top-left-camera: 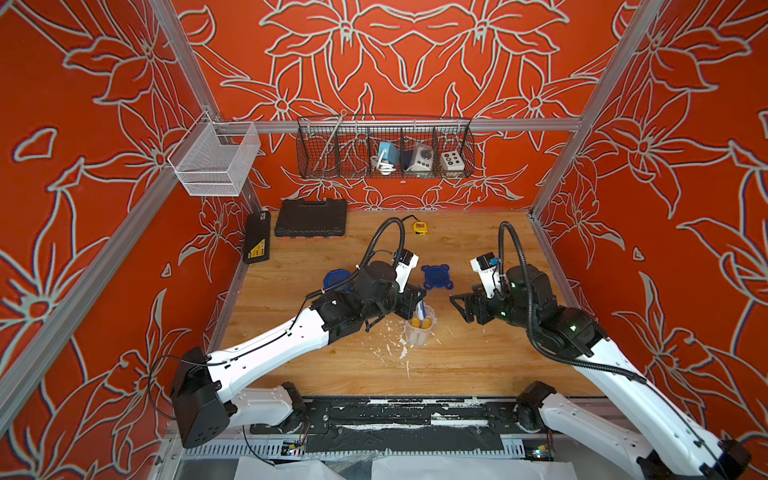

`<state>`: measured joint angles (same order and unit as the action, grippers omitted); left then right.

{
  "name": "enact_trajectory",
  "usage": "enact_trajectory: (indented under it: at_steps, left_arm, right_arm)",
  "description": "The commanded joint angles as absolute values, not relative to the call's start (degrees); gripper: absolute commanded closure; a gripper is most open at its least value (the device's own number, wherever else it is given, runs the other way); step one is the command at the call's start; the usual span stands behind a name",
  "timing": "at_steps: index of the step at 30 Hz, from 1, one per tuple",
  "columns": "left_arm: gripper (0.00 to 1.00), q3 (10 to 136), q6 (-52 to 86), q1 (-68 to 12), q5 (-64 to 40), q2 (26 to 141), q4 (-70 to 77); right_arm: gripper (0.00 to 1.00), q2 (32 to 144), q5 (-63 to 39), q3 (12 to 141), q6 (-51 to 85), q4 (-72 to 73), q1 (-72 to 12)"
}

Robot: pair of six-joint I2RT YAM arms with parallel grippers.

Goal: Pack away toiletry kits
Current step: Place the toiletry item into the container.

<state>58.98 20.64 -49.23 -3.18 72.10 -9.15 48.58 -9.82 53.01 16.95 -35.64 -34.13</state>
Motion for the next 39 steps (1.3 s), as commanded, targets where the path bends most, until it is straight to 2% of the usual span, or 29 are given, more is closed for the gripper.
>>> enact_trajectory:
  at_steps: [1, 11, 28, 31, 33, 39]
  left_arm:
    - [1.0, 58.6, 15.9, -50.0, 3.3, 73.5, -4.2]
    - [1.0, 55.7, 12.5, -50.7, 8.5, 75.8, 1.5]
    - [0.99, 48.7, 12.7, -54.4, 11.8, 77.7, 7.0]
    - [0.93, 47.8, 13.2, -54.9, 12.0, 78.3, 7.6]
    - [0.86, 47.6, 13.1, -55.2, 12.0, 78.8, 7.6]
    - [0.49, 49.3, 12.9, -55.3, 11.0, 77.6, 4.9]
  right_arm:
    - [0.18, 48.9, -5.6, 55.7, 20.3, -39.7, -33.9]
    - [0.16, 45.5, -3.1, 54.9, 26.4, -42.4, -33.8]
    - [0.16, 46.1, 0.6, 58.5, 26.0, -47.4, -33.6]
    - [0.16, 47.4, 1.2, 59.4, 25.2, -48.0, -33.5]
    - [0.16, 47.9, 1.7, 59.4, 25.1, -48.0, -33.4]
    - [0.16, 49.8, 2.4, 59.0, 24.1, -47.7, -32.9]
